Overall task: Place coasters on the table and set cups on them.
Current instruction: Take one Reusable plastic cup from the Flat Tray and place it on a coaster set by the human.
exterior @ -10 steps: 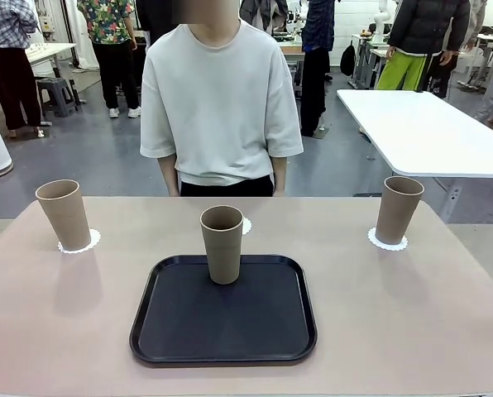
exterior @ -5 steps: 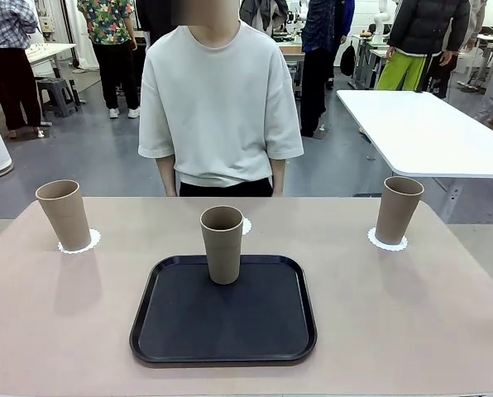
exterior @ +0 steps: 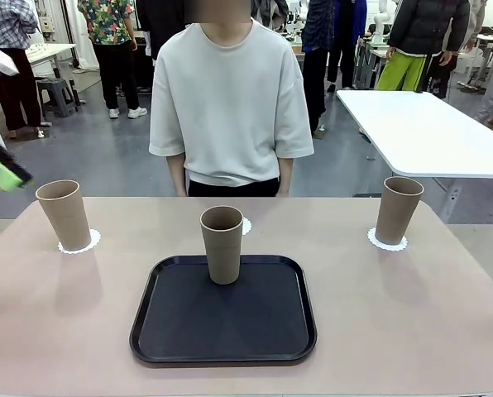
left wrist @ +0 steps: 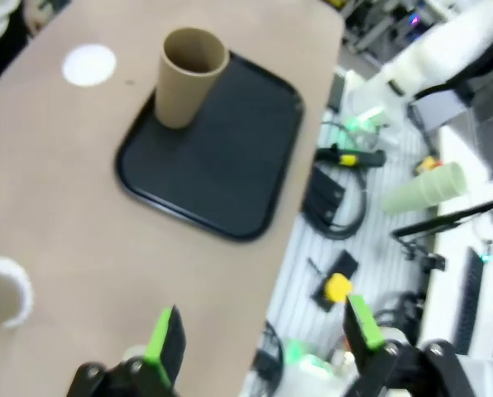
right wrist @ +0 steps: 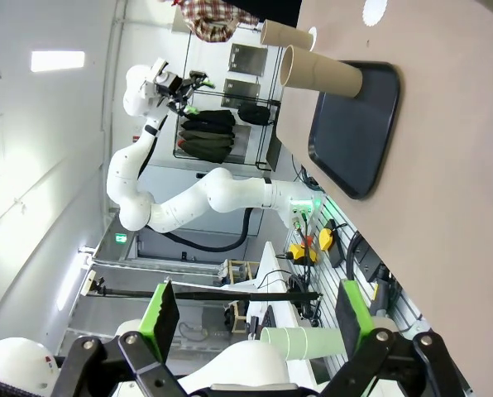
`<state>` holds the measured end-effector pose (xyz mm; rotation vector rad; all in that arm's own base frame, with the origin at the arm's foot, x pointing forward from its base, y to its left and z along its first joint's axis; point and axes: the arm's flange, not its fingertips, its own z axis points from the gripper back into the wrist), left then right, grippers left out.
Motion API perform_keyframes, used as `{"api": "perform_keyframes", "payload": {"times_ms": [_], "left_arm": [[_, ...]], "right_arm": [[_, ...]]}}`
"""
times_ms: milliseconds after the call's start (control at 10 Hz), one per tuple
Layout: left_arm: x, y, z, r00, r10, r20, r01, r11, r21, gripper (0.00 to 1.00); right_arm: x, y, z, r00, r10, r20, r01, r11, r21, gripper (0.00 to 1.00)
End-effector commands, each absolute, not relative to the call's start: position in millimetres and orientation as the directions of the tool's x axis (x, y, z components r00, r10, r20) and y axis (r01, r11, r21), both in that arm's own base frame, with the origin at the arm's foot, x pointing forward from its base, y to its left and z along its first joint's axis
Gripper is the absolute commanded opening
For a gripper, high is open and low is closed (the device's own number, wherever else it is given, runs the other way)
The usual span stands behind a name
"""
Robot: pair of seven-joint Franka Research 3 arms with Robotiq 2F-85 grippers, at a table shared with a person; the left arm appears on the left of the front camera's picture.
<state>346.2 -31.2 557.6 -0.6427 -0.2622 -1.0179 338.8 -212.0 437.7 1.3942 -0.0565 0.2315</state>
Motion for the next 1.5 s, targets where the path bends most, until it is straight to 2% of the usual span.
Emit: {"api": "perform_keyframes", "payload": {"times_ms": [0, 200, 400, 500, 600, 700, 1200, 1300, 1400], "left_arm": [[353.5, -67.3, 520.0, 0.427, -0.732, 0.531, 0.904, 0.345, -0.252, 1.0], [368.4, -98.4, 475.2, 0.349, -0.777, 0.524, 0.933, 0.343, -0.111, 1.0], [390.7, -115.8, 437.6, 0.328, -0.819, 0.471, 0.94, 0.333, -0.077, 1.0], [393.7, -118.0, 413.6, 0.313, -0.828, 0.465, 0.942, 0.332, -0.043, 1.0], [399.3, -117.8, 401.0, 0.311, -0.813, 0.493, 0.945, 0.322, -0.064, 1.0], [383.5, -119.4, 432.4, 0.338, -0.815, 0.471, 0.936, 0.345, -0.076, 1.0], [383.5, -119.4, 432.4, 0.338, -0.815, 0.471, 0.936, 0.345, -0.076, 1.0], [385.4, -118.7, 431.5, 0.326, -0.811, 0.486, 0.938, 0.34, -0.063, 1.0], [404.9, -125.3, 420.7, 0.262, -0.766, 0.587, 0.961, 0.266, -0.08, 1.0]], "right_arm": [[337.1, -212.3, 439.5, 0.976, 0.13, 0.175, -0.194, 0.151, 0.969, 1.0], [337.1, -212.3, 439.5, 0.976, 0.13, 0.175, -0.194, 0.151, 0.969, 1.0], [337.1, -212.3, 439.5, 0.976, 0.13, 0.175, -0.194, 0.151, 0.969, 1.0], [337.1, -212.3, 439.5, 0.976, 0.13, 0.175, -0.194, 0.151, 0.969, 1.0], [337.1, -212.3, 439.5, 0.976, 0.13, 0.175, -0.194, 0.151, 0.969, 1.0], [337.1, -212.3, 439.5, 0.976, 0.13, 0.175, -0.194, 0.151, 0.969, 1.0], [337.1, -212.3, 439.5, 0.976, 0.13, 0.175, -0.194, 0.151, 0.969, 1.0], [337.1, -212.3, 439.5, 0.976, 0.13, 0.175, -0.194, 0.151, 0.969, 1.0], [337.1, -212.3, 439.5, 0.976, 0.13, 0.175, -0.194, 0.151, 0.969, 1.0]]}}
